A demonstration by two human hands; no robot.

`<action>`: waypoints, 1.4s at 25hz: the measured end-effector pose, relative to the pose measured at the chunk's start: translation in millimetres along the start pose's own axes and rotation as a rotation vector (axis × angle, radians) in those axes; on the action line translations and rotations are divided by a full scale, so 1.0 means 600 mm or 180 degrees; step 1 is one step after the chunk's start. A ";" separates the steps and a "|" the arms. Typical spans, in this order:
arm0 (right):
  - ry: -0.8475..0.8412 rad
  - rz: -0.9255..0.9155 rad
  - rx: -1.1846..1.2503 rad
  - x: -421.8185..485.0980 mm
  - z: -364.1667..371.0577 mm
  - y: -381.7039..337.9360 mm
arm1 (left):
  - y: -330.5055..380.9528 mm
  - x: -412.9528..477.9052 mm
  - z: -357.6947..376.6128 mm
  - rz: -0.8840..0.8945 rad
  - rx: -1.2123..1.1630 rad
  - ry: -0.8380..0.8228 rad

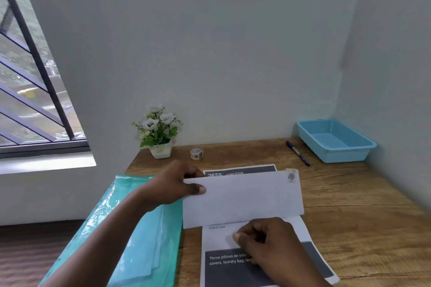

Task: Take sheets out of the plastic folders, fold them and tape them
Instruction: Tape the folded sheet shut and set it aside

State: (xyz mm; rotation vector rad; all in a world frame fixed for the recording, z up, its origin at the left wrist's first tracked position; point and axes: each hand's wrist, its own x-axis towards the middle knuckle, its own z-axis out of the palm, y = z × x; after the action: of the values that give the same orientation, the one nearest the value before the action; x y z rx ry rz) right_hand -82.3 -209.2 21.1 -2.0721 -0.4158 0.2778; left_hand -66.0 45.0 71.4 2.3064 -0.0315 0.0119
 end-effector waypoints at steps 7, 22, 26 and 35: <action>-0.0102 0.0405 0.0966 -0.008 -0.007 -0.011 | 0.057 -0.034 0.037 -0.0318 -0.1538 0.0621; 0.1935 0.0231 0.2275 -0.005 -0.146 0.045 | 0.204 0.051 0.239 -0.0406 -0.2765 0.0667; 0.2138 0.0162 0.2079 -0.008 -0.200 0.089 | 0.228 0.077 0.276 -0.0371 -0.2669 0.0266; 0.2381 0.0158 0.1557 0.005 -0.282 0.152 | 0.263 0.137 0.337 -0.0461 -0.2566 -0.0270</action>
State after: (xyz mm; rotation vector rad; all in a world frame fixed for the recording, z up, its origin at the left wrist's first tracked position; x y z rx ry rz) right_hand -2.1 -383.7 27.6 -1.5569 0.1528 -0.3409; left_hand 11.6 -212.1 54.2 1.4974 0.0757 -0.1472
